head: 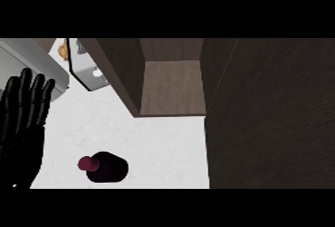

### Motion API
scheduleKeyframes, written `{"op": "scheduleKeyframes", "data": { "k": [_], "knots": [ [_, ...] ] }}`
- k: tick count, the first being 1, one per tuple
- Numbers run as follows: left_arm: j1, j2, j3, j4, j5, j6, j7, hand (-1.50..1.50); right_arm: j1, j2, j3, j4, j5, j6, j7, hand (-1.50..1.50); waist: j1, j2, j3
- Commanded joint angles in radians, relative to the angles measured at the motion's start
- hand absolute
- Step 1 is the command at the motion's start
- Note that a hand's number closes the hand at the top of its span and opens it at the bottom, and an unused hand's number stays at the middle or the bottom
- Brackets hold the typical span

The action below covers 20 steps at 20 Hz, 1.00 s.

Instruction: Pick up the wine, place it into the cabinet and close the cabinet

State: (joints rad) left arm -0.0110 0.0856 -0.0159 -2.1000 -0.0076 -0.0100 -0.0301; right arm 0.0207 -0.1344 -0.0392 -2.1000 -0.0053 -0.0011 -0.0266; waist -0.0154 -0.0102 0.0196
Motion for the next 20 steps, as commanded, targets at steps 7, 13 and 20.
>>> {"op": "scheduleKeyframes", "data": {
  "k": [7,13,20],
  "knots": [
    [0.238,-0.084,-0.451,-0.089,-0.083,0.218,0.101,-1.5,0.136,-0.031,0.117,-0.062,-0.151,0.186,0.067,-1.5,0.018,0.006,-0.021],
    [0.331,-0.085,-0.782,-0.111,-0.223,0.459,0.055,-1.5,0.216,-0.035,0.182,-0.27,-0.187,0.181,0.207,-1.5,0.014,0.003,-0.02],
    [0.301,-0.084,-0.968,-0.181,-0.393,0.585,0.217,-1.5,0.157,-0.073,0.072,-0.279,-0.301,0.191,0.298,-1.5,0.017,0.007,-0.019]
  ]
}}
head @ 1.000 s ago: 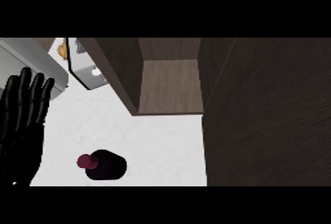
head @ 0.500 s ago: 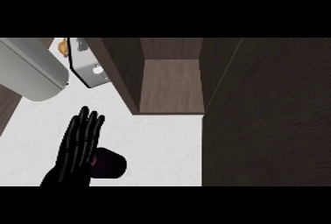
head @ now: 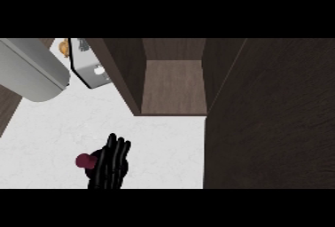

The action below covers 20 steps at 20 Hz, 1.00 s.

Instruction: Pick up the wine, place it into the cabinet and close the cabinet

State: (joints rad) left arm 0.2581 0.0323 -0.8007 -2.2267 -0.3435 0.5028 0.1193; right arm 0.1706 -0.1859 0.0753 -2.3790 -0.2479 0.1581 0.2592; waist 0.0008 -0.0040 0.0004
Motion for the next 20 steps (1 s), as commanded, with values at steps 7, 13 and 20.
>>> {"op": "scheduleKeyframes", "data": {
  "k": [7,13,20],
  "knots": [
    [-0.091,-0.029,-0.178,-0.056,-0.127,0.171,0.193,-1.5,-0.006,0.001,0.025,-0.083,-0.009,-0.015,0.087,-1.5,-0.007,0.001,0.001],
    [-0.048,-0.027,-0.239,-0.104,-0.205,0.212,0.228,-1.5,-0.057,0.001,0.029,-0.121,0.01,-0.07,0.167,-1.5,0.001,-0.005,0.0],
    [0.001,0.015,-0.214,-0.219,-0.279,0.193,0.314,-1.5,-0.152,-0.005,0.013,-0.114,-0.007,-0.108,0.241,-1.5,0.007,-0.001,0.0]
  ]
}}
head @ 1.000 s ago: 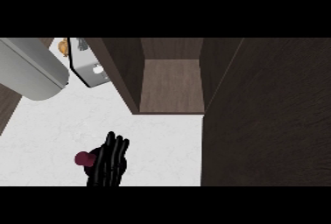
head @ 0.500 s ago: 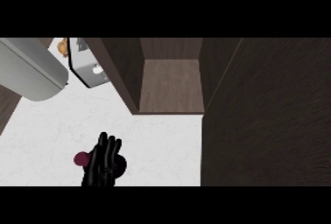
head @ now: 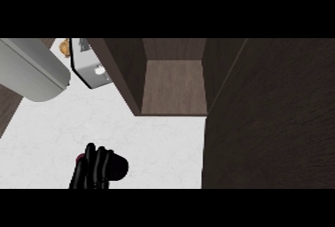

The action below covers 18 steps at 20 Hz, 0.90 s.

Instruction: Pick up the wine, place it into the cabinet and close the cabinet

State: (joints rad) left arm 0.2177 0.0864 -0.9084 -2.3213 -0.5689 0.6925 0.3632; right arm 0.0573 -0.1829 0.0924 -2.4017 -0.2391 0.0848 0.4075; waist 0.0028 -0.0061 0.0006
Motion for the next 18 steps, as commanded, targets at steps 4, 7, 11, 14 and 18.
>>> {"op": "scheduleKeyframes", "data": {
  "k": [4,7,11,14,18],
  "knots": [
    [0.064,-0.019,-0.103,-0.147,-0.076,0.018,0.084,-1.5,0.088,-0.004,-0.004,-0.176,-0.001,-0.015,0.054,-1.5,-0.007,-0.003,0.0],
    [0.065,0.018,-0.043,-0.174,-0.05,0.029,0.064,-1.5,0.0,-0.019,-0.026,-0.126,-0.026,-0.022,0.083,-1.5,0.0,0.001,-0.001],
    [0.076,0.035,-0.017,-0.171,-0.005,0.048,0.054,-1.5,0.032,-0.006,-0.024,-0.125,-0.022,-0.005,0.048,-1.5,-0.004,0.001,-0.001],
    [0.087,0.101,0.039,-0.215,0.043,0.027,0.054,-1.5,-0.037,-0.002,0.005,-0.149,0.007,-0.066,0.14,-1.5,-0.001,0.002,-0.002],
    [0.064,0.108,0.139,-0.205,0.121,0.023,0.081,-1.5,0.015,-0.013,-0.01,-0.209,-0.033,-0.042,0.137,-1.5,-0.019,0.001,-0.002]
  ]
}}
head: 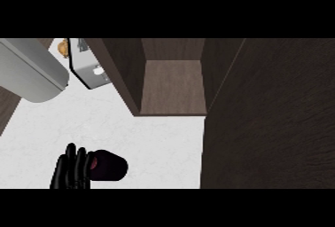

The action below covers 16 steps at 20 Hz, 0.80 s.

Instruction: Pick up the wine, place it into the cabinet and close the cabinet

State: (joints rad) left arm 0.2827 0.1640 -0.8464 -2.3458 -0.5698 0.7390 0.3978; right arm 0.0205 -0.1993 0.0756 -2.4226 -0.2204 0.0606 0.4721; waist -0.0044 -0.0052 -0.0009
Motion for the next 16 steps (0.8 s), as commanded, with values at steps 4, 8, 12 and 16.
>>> {"op": "scheduleKeyframes", "data": {
  "k": [4,8,12,16],
  "knots": [
    [0.049,0.03,0.007,-0.14,0.147,0.017,0.003,-1.5,0.026,0.009,0.017,-0.165,-0.028,-0.03,0.08,-1.5,-0.003,-0.001,-0.001],
    [0.052,0.051,0.07,-0.091,0.251,0.022,-0.032,-1.5,0.06,-0.001,-0.005,-0.175,-0.059,-0.001,0.069,-1.5,-0.008,-0.001,-0.001],
    [0.071,0.105,0.176,0.006,0.477,-0.006,-0.216,-1.5,0.022,0.014,0.032,-0.152,-0.013,-0.024,0.088,-1.5,-0.002,0.001,-0.004],
    [0.109,0.148,0.306,-0.045,0.634,-0.09,-0.241,-1.5,0.066,0.03,0.025,-0.151,-0.029,0.001,0.03,-1.5,-0.001,0.002,-0.001]
  ]
}}
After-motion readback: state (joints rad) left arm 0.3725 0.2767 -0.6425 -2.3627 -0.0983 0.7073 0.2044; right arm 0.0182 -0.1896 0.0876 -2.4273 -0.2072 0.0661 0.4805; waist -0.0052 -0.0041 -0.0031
